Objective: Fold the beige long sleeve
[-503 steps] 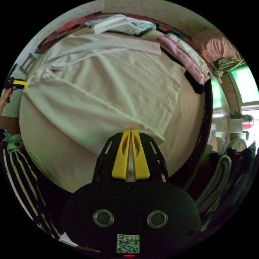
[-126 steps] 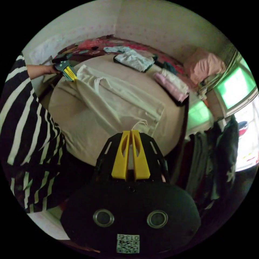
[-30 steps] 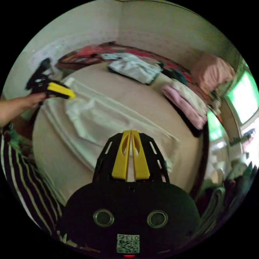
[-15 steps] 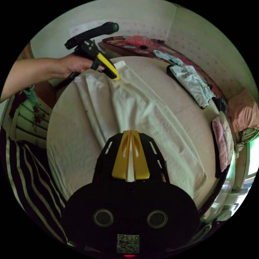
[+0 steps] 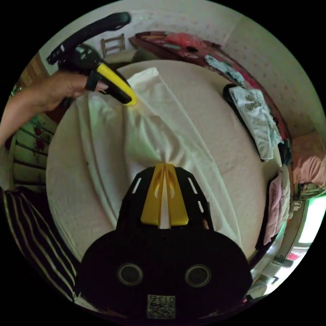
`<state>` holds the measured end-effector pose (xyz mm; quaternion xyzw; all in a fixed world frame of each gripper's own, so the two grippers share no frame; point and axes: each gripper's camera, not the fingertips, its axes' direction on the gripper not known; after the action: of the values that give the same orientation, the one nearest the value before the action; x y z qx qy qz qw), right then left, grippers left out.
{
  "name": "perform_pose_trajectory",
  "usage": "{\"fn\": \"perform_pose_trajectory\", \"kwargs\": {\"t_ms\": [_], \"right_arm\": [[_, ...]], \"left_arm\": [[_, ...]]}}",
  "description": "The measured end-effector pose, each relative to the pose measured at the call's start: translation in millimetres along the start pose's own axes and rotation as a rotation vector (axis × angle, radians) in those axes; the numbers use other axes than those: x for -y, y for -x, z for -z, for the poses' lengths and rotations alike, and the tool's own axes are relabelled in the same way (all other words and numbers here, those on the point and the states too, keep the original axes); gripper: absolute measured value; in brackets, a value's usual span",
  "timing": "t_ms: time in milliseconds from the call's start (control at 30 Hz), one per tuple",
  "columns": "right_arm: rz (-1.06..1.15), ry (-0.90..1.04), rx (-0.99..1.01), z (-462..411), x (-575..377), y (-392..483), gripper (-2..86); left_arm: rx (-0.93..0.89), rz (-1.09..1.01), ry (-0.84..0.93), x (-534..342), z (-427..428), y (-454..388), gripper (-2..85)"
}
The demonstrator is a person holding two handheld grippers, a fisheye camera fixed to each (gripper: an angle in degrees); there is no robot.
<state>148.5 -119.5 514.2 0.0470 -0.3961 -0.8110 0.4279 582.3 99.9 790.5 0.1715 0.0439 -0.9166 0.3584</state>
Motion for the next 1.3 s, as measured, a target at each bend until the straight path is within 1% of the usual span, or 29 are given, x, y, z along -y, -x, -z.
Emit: {"fn": "perform_pose_trajectory", "kwargs": {"t_ms": [33,67,100,133,200,267,333,400,467,667,767,867,1033,1200,1300], "right_arm": [[-0.023,-0.024,0.024,13,9,-10,0.4],[-0.061,-0.121,0.040,31,18,-22,0.8],[-0.070,-0.169,0.047,39,23,-27,1.0],[-0.064,-0.228,0.061,51,39,-34,1.9],[-0.005,-0.254,0.111,58,72,-42,4.6],[0.071,-0.260,0.170,55,122,-47,7.1],[0.122,-0.272,0.185,49,160,-49,7.9],[0.180,-0.264,0.194,40,196,-48,8.1],[0.249,-0.197,0.203,23,241,-45,8.0],[0.336,-0.065,0.241,-7,315,-45,8.1],[0.379,-0.006,0.246,-17,333,-45,7.8],[0.377,0.018,0.264,-21,342,-49,7.4],[0.379,0.021,0.256,-20,345,-54,6.9],[0.374,0.010,0.244,-20,339,-60,6.4],[0.359,0.008,0.261,-21,332,-67,6.2]], "left_arm": [[0.005,0.016,-0.022,-5,5,6,1.0],[0.003,0.045,-0.094,-20,19,19,1.8],[0.001,0.078,-0.148,-37,31,34,3.0],[0.005,0.091,-0.161,-47,35,41,4.5],[0.013,0.139,-0.150,-83,39,66,9.0],[-0.031,0.163,-0.111,-108,34,82,10.9],[-0.074,0.190,-0.071,-128,26,93,11.9],[-0.100,0.195,-0.041,-144,17,102,12.2],[-0.095,0.196,-0.038,-149,11,106,12.0],[-0.094,0.198,-0.024,-150,7,120,10.7],[-0.101,0.208,-0.024,-152,6,125,10.7],[-0.108,0.236,-0.020,-153,7,128,11.8],[-0.039,0.242,-0.028,-154,7,118,12.8],[-0.071,0.352,-0.081,-159,13,117,14.4],[-0.055,0.428,-0.092,-165,14,121,15.0]]}}
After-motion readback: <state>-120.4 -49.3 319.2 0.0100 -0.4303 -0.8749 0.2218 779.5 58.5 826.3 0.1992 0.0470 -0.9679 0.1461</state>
